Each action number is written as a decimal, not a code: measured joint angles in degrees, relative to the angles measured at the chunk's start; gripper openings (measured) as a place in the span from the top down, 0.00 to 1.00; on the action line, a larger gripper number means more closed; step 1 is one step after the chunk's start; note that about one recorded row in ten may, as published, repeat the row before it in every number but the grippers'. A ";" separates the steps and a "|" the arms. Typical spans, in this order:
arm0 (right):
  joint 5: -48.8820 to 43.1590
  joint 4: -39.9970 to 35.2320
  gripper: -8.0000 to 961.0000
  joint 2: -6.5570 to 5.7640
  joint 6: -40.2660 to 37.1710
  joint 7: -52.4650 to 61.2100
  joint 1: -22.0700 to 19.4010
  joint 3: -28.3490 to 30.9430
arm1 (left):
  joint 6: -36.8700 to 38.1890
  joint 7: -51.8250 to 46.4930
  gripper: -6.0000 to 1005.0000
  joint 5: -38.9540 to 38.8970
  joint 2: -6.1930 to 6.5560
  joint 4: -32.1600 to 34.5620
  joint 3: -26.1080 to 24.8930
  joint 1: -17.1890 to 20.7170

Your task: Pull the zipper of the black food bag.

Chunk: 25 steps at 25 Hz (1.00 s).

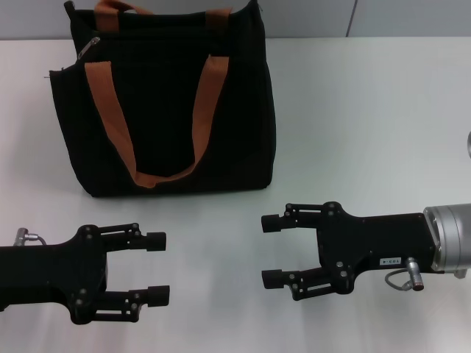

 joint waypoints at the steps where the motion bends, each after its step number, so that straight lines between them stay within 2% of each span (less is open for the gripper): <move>1: 0.00 0.00 0.15 0.00 0.00 0.00 0.00 0.00 | 0.00 0.00 0.23 0.00 -0.04 -0.02 0.00 0.00; 20: 0.06 0.00 0.15 0.00 0.00 0.00 -0.14 0.00 | 0.75 0.00 0.24 -0.40 -0.13 -0.02 -0.14 -0.01; 25: 0.34 0.00 0.15 0.00 0.10 -0.03 -0.46 0.31 | 1.70 0.19 0.25 -0.51 -0.35 0.22 -3.69 -0.02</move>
